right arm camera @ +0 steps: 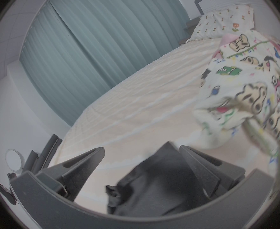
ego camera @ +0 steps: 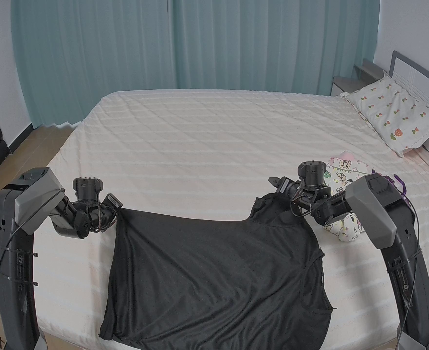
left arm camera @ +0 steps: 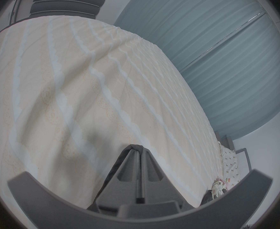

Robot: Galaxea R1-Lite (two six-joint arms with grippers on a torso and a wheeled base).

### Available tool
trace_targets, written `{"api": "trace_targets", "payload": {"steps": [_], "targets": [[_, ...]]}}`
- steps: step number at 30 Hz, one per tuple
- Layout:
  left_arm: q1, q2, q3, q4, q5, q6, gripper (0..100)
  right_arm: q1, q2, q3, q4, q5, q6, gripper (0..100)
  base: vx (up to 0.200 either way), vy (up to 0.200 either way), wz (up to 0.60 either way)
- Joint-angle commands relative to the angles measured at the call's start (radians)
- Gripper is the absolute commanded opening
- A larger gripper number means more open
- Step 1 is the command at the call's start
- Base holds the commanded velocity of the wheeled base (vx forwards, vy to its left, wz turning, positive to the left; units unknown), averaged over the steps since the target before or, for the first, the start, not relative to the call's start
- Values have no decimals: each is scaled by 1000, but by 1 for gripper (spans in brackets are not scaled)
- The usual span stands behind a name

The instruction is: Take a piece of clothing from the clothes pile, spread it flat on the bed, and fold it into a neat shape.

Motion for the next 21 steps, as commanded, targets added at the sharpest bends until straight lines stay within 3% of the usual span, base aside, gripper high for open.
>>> {"api": "trace_targets", "payload": {"steps": [1, 10, 17, 18, 21], "targets": [[1, 0, 0, 0, 0, 0, 0, -40, -50, 74, 2, 12, -31, 100, 0, 0, 0], [1, 2, -2, 0, 0, 0, 0, -64, -58, 224, -7, 115, -74, 100, 0, 0, 0], [1, 3, -5, 0, 0, 0, 0, -58, -53, 242, -4, 129, -85, 100, 0, 0, 0], [1, 3, -5, 0, 0, 0, 0, -58, -53, 244, -4, 130, -85, 0, 0, 0, 0], [2, 3, -8, 0, 0, -2, 0, -60, -59, 255, -9, 136, -74, 0, 0, 0, 0]]}}
